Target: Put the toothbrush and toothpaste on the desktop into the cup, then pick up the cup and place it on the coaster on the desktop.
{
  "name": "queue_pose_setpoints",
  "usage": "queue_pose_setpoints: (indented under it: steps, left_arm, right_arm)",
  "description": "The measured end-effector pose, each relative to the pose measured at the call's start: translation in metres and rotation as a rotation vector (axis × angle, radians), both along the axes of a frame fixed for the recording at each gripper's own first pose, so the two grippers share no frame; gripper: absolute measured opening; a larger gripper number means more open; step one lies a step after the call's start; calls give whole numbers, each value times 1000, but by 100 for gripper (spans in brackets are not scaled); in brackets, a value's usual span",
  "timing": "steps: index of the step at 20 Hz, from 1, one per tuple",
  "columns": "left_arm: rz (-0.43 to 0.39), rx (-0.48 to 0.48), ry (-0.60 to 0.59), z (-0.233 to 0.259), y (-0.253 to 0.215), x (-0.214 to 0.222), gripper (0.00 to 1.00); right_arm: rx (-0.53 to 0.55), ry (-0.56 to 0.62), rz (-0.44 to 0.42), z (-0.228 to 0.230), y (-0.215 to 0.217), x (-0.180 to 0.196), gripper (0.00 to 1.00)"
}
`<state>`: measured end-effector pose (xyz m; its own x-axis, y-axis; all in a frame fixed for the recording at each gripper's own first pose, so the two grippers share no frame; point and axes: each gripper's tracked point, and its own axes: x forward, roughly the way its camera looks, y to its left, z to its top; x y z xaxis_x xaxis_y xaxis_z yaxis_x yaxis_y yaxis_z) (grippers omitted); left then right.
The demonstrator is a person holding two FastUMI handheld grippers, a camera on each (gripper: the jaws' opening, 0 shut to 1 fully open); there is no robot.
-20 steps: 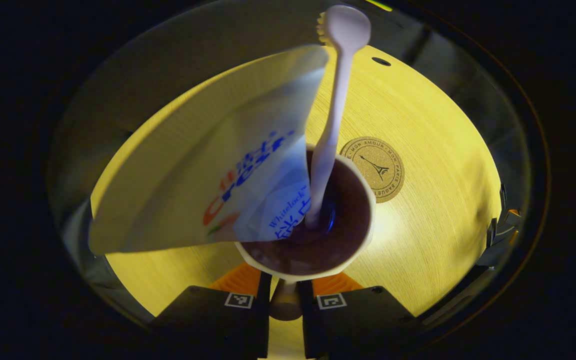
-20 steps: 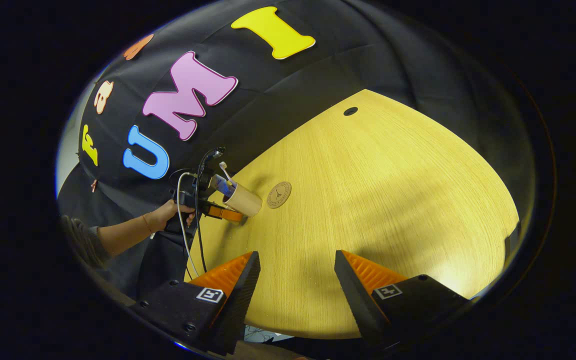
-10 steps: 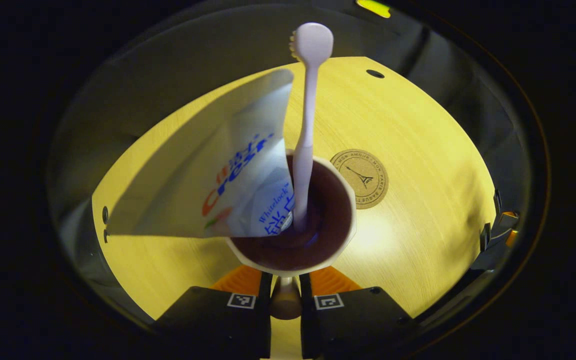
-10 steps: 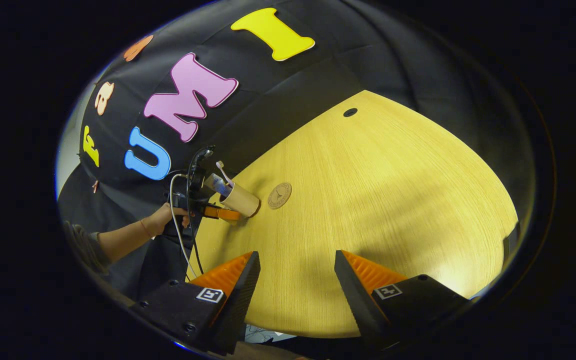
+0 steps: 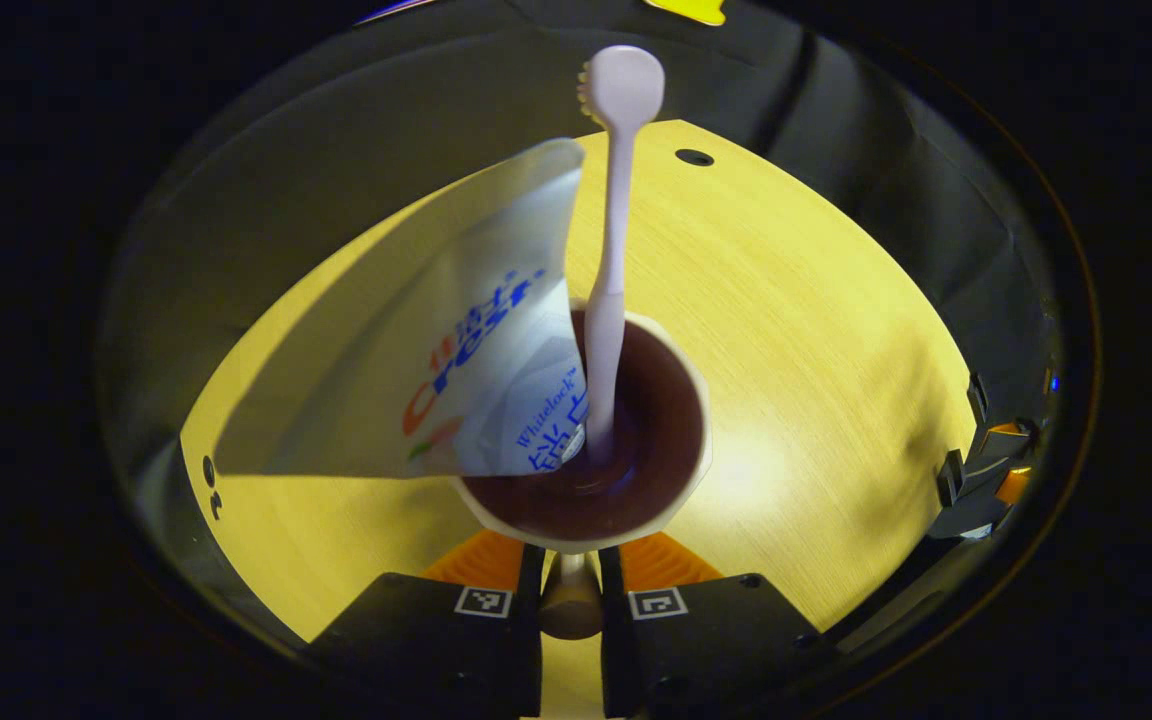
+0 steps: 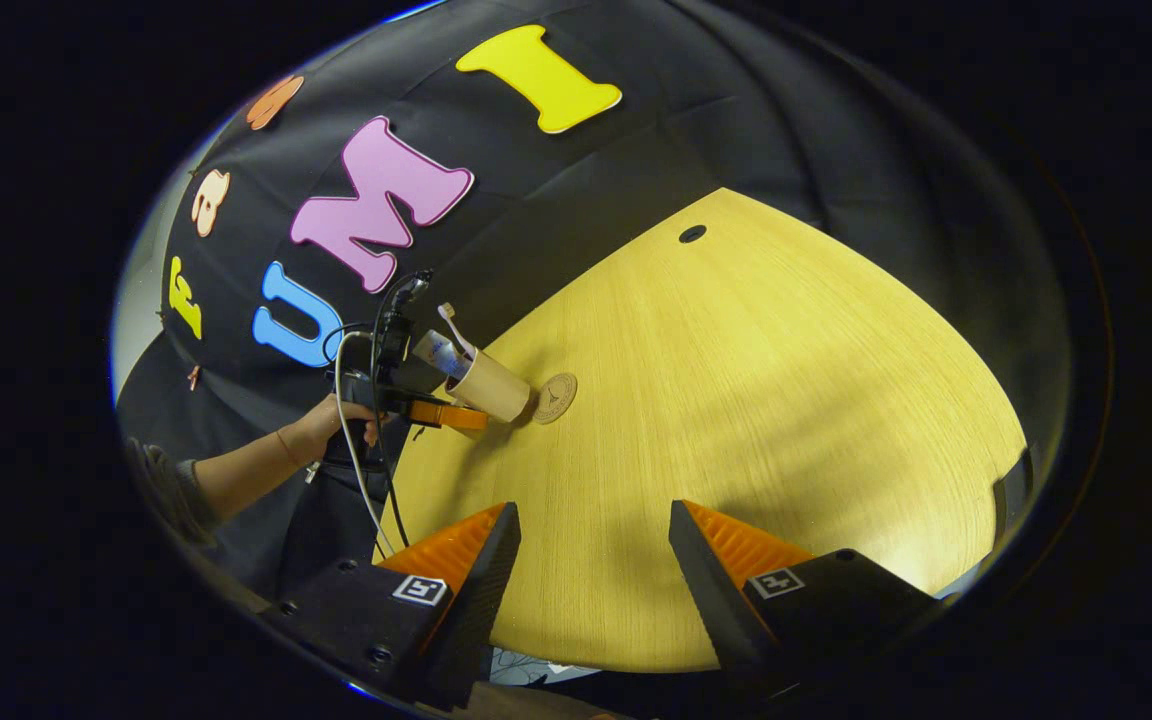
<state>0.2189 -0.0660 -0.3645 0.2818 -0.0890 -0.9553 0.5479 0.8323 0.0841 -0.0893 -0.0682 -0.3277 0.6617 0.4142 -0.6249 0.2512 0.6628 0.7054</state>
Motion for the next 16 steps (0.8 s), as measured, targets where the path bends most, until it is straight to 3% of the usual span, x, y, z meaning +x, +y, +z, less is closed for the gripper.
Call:
queue_pose_setpoints:
  steps: [3, 5, 6, 11, 13, 14, 16]
  left_arm:
    - [-23, 6, 9, -4, -19, 2, 32]
    - [-31, 11, 14, -8, -28, 3, 24]
    - [-35, 12, 15, -9, -33, 4, 28]
    - [-30, 17, 26, -16, -44, 6, 28]
    - [-25, 23, 26, -18, -44, 6, 33]
    - [-23, 26, 26, -21, -45, 7, 28]
    - [-15, 33, 24, -27, -46, 9, 28]
  right_arm:
    - [-11, 1, -22, -1, -14, -2, 93]
    - [-19, 4, -34, -3, -22, -5, 93]
    - [-18, 8, -41, -3, -27, -7, 93]
    - [-31, 20, -63, -5, -40, -15, 92]
    - [-34, 21, -70, -5, -42, -17, 93]
    - [-32, 24, -73, -5, -43, -18, 92]
    - [-31, 28, -79, -5, -44, -21, 93]
